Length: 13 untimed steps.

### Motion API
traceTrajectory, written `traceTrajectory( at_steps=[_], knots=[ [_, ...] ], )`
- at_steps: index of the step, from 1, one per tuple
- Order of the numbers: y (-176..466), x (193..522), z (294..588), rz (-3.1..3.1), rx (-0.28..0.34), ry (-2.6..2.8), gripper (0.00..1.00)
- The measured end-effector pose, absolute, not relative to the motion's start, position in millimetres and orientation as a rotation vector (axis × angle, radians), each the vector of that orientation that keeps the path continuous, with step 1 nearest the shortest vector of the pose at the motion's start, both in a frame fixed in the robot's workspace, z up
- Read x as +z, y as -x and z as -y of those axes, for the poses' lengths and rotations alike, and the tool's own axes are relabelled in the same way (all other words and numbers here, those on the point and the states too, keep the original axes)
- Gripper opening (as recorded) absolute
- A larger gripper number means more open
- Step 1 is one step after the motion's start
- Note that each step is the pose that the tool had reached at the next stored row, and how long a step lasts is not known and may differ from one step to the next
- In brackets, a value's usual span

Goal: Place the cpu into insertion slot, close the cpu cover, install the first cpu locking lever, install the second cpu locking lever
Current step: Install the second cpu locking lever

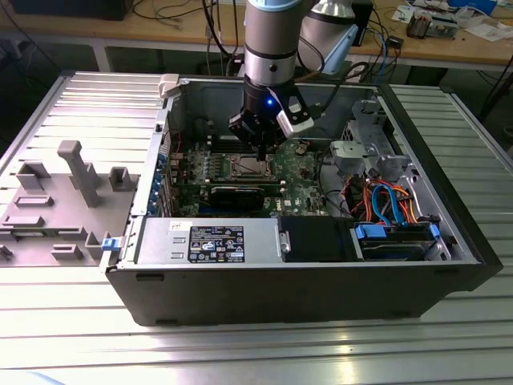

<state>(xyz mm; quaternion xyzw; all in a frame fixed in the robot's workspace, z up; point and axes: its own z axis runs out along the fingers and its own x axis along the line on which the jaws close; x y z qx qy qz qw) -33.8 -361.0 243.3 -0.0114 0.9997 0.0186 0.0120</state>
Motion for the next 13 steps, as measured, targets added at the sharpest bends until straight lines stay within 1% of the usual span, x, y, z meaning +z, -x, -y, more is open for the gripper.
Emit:
traceTrajectory(
  at_steps=[13],
  knots=[
    [31.5,243.3,361.1,-3.133,0.059,0.035,0.11]
  ],
)
